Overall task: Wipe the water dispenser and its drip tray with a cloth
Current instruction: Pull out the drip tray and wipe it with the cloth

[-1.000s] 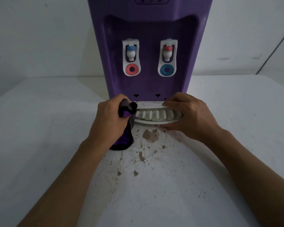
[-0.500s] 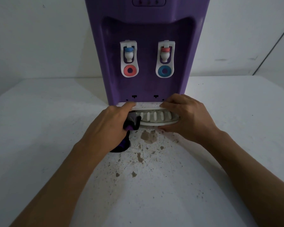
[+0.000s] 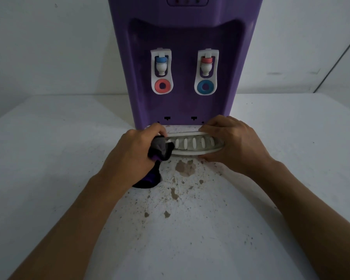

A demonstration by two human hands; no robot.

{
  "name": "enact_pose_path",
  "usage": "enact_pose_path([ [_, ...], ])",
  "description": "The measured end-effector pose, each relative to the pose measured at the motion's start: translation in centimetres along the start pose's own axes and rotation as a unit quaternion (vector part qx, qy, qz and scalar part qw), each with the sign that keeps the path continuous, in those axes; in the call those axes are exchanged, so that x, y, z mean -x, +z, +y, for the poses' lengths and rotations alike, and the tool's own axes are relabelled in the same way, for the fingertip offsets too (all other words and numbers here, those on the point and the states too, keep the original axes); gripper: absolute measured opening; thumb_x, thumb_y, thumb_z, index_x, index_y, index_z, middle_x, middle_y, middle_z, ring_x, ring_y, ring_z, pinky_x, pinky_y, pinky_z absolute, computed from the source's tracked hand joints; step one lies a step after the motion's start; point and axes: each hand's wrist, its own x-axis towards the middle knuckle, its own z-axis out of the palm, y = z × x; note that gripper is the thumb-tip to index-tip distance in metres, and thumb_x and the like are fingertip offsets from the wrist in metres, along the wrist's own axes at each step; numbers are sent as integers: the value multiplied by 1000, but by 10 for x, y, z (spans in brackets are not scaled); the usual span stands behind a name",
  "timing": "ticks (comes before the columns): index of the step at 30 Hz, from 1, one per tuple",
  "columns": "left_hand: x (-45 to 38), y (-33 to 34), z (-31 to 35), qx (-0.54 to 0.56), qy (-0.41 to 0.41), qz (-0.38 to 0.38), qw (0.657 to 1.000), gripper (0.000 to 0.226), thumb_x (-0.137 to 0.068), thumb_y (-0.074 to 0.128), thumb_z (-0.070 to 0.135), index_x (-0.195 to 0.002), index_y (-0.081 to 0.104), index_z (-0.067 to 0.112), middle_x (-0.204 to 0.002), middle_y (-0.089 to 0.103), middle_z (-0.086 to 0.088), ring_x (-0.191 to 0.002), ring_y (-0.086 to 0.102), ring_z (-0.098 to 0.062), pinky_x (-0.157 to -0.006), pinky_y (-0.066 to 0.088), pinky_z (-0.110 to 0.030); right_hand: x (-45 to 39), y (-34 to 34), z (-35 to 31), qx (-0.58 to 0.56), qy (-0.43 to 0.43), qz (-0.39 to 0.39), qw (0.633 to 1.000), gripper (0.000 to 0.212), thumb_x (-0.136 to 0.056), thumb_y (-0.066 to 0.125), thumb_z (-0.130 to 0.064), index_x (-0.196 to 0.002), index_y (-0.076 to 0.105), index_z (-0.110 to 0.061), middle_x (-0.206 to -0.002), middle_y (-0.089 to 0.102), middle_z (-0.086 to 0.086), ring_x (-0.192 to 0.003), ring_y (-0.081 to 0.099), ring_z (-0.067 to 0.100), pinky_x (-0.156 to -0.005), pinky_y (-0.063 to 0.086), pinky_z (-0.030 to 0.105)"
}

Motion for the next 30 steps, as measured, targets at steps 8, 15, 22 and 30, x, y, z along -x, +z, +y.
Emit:
enact_pose_path([
  [8, 9, -1, -16, 133, -33, 176, 975, 34, -83, 87, 9, -112, 70, 15, -106, 71, 13, -106, 68, 2, -90, 54, -11, 1, 2, 1, -16, 8, -2, 1000, 62, -77, 88, -43, -130, 70, -18, -121, 69, 1, -105, 67, 22, -86, 61, 46],
  [15, 4, 8, -9, 159, -28, 122, 979, 33, -87, 84, 17, -116, 69, 18, -109, 73, 7, -109, 70, -1, -89, 56, -14, 0, 1, -1, -9, 0, 0, 1000, 62, -79, 87, -44, -131, 69, -16, -122, 68, 2, -104, 66, 22, -86, 59, 46],
  [22, 0, 13, 1, 40, -22, 76, 996, 56, -79, 87, 1, -128, 68, 18, -97, 72, 5, -84, 70, -11, -75, 60, -20, 0, -1, -2, -11, 5, -2, 1000, 63, -78, 88, -43, -130, 70, -15, -121, 69, 3, -104, 66, 23, -84, 60, 45],
  [30, 0, 12, 1, 209, -98, 160, 960, 17, -91, 82, 12, -105, 74, 15, -96, 76, 10, -94, 73, -6, -81, 56, -15, -1, 1, -6, -8, 7, -2, 1000, 62, -77, 88, -43, -130, 70, -16, -121, 69, 2, -103, 66, 23, -85, 60, 46],
])
